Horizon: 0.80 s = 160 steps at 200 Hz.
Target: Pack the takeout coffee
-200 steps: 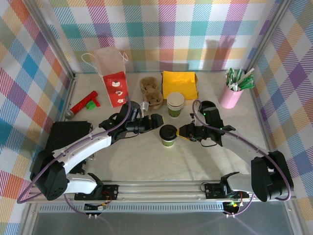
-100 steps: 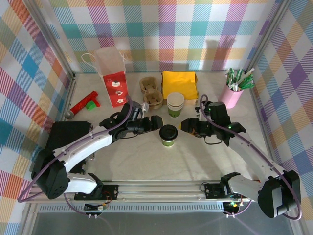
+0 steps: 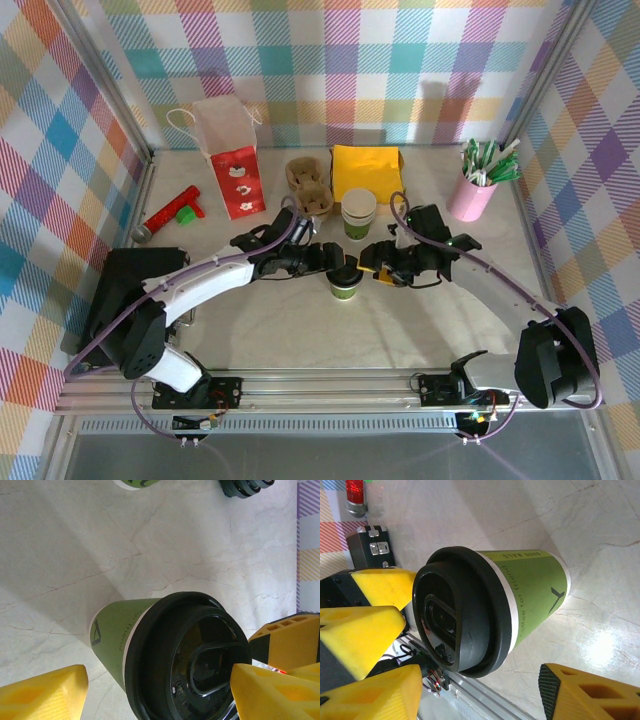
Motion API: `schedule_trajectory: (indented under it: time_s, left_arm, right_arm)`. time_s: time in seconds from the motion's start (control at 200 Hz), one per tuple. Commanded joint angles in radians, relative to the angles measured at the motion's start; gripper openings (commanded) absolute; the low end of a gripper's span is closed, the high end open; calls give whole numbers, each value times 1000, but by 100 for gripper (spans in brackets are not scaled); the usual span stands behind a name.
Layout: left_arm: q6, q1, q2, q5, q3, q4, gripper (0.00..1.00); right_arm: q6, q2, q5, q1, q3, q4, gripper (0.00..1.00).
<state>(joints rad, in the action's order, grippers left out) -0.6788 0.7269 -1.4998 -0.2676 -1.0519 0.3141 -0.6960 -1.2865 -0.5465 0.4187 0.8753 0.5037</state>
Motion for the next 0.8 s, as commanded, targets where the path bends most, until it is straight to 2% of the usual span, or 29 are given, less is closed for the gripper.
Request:
schedule_trajectory:
  time_s: [0.0,0.795]
  left_arm:
    - [20,6,3,14,-9,-14,74]
    - [32,6,0,30,55,5,65]
  right_arm:
    - [-14,4,42,15,22,15,64]
    - [4,-77,135,78,49,35,63]
